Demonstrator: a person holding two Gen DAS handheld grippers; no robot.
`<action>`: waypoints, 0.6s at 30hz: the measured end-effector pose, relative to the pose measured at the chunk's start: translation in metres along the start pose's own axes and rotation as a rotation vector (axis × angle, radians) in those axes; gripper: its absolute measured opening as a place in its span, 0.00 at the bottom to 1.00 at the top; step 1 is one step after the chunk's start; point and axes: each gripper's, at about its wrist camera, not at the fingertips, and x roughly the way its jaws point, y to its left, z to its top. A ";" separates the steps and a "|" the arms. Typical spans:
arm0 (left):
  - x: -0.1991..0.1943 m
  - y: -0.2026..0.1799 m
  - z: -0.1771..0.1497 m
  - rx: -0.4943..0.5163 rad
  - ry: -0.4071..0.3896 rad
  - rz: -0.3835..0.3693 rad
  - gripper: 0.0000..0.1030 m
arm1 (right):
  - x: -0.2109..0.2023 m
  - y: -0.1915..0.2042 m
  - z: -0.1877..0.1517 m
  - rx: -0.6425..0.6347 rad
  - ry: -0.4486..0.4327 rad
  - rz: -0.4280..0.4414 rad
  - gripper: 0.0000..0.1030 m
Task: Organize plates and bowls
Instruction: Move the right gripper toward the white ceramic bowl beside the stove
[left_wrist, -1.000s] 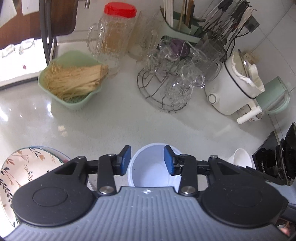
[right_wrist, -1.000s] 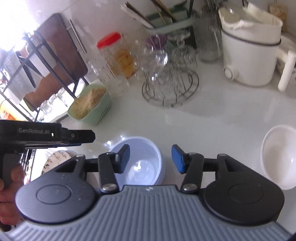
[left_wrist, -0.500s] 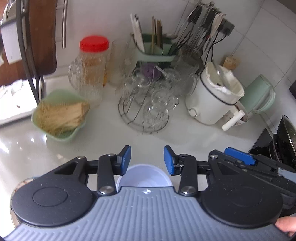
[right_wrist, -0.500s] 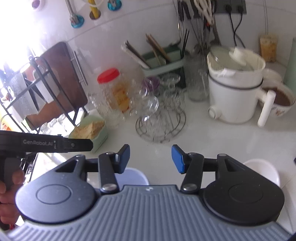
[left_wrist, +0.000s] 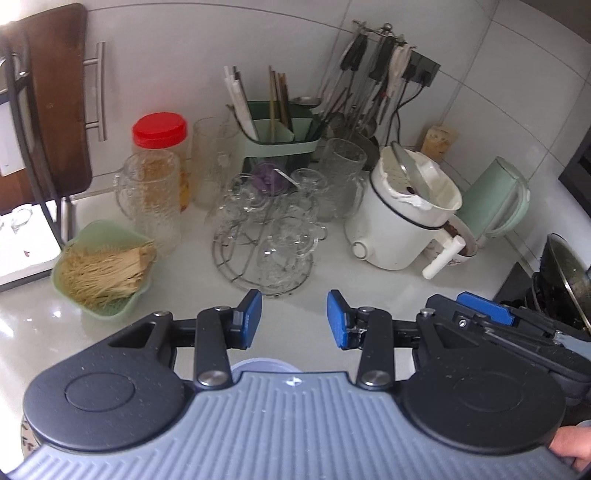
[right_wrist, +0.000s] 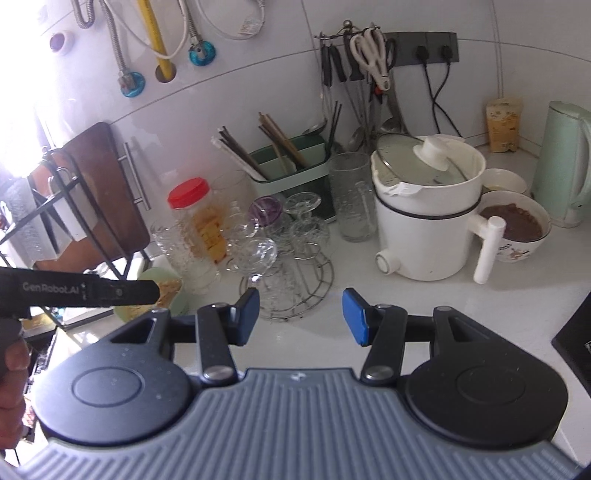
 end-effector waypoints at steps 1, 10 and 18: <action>0.002 -0.003 0.000 0.005 0.002 -0.008 0.43 | -0.001 -0.002 0.000 0.000 -0.002 -0.006 0.52; 0.024 -0.041 0.001 0.068 0.022 -0.070 0.43 | -0.011 -0.027 -0.004 0.018 -0.023 -0.078 0.52; 0.054 -0.080 -0.003 0.140 0.083 -0.126 0.43 | -0.022 -0.058 -0.017 0.062 -0.031 -0.171 0.52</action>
